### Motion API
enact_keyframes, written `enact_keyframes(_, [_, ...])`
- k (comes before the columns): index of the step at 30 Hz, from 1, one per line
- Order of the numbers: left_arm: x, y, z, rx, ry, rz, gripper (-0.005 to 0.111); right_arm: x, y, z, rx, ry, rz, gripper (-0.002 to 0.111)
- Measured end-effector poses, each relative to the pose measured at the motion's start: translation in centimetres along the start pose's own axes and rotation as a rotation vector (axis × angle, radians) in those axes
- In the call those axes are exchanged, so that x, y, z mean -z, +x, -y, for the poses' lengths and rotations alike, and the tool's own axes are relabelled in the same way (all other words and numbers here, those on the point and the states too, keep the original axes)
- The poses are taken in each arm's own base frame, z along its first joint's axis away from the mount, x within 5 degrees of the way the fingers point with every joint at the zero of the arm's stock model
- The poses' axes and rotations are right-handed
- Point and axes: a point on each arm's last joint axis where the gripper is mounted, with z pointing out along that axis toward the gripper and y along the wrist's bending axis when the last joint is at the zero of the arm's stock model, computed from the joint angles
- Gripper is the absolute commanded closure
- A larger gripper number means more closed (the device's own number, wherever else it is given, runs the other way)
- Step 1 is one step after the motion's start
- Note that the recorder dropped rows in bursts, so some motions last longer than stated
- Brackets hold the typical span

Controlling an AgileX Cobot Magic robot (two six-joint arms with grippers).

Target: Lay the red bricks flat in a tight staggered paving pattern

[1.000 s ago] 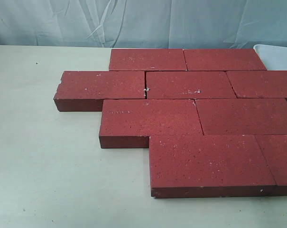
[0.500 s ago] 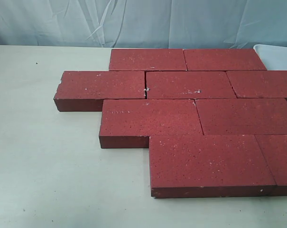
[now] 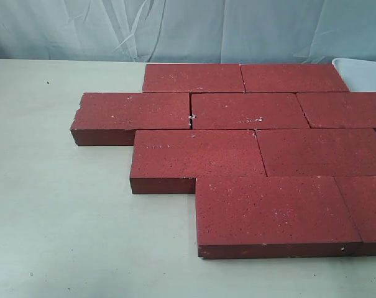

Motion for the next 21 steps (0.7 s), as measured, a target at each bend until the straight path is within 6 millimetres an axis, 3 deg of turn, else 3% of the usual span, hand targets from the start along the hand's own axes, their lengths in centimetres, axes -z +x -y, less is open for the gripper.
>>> enact_keyframes(21, [0.02, 0.04, -0.33, 0.031, -0.036, -0.003, 0.107, 0.0, 0.0, 0.0, 0.0, 0.0, 0.0, 0.109])
